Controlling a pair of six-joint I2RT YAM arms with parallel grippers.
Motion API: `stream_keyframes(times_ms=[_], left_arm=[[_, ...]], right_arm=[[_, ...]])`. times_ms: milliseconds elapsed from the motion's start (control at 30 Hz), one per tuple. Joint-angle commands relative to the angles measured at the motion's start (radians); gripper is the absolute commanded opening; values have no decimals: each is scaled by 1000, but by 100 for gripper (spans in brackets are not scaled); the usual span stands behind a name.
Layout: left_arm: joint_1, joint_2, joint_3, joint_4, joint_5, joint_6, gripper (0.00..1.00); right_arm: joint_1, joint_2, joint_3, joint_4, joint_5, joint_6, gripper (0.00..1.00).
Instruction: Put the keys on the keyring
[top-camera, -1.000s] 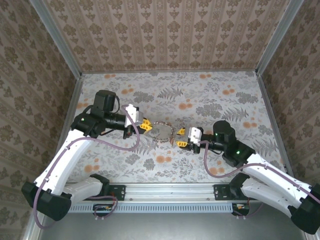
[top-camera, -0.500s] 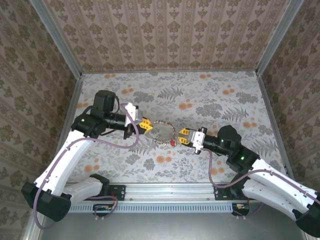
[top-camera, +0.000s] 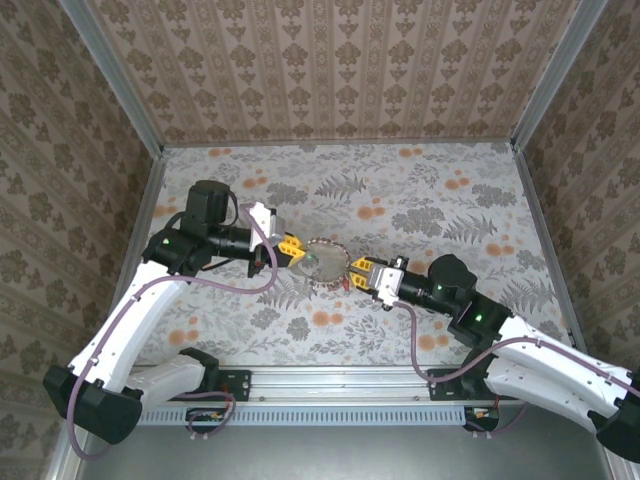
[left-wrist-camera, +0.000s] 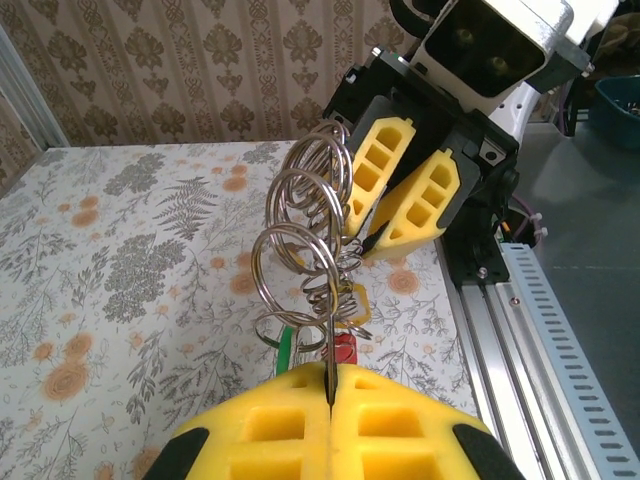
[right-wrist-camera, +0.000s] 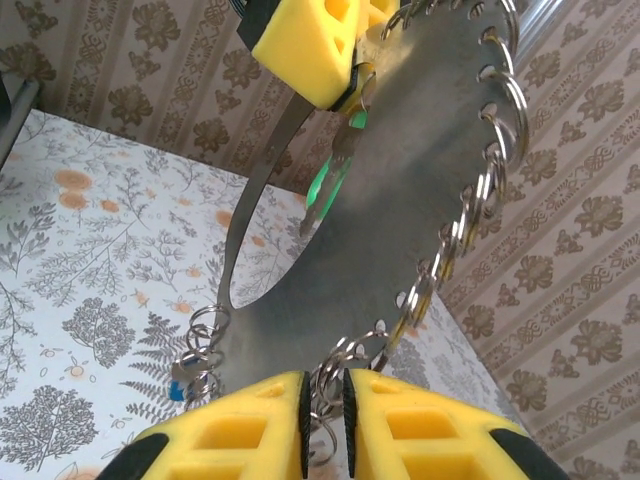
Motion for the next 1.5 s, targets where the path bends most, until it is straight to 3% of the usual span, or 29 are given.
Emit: stream_keyframes(times_ms=[0,267,433,867,1467], left_arm=[[9,-26,-7,39,37,-26,0],[11,-29,-25,71,49,-61,0],[12,-30,-22,75,39,-72,0],[12,-32,-27,100,44,-107,0],[13,-38,-38,58,31,-66,0]], right_arm=[[15,10,-17,82,92,-22,21],[29,39,-24,125,181,2,23],[34,29,-41,126,164,-4,27],[62,43,-38,141,187,-26,27],[73,10,-41,109,279,-49,10]])
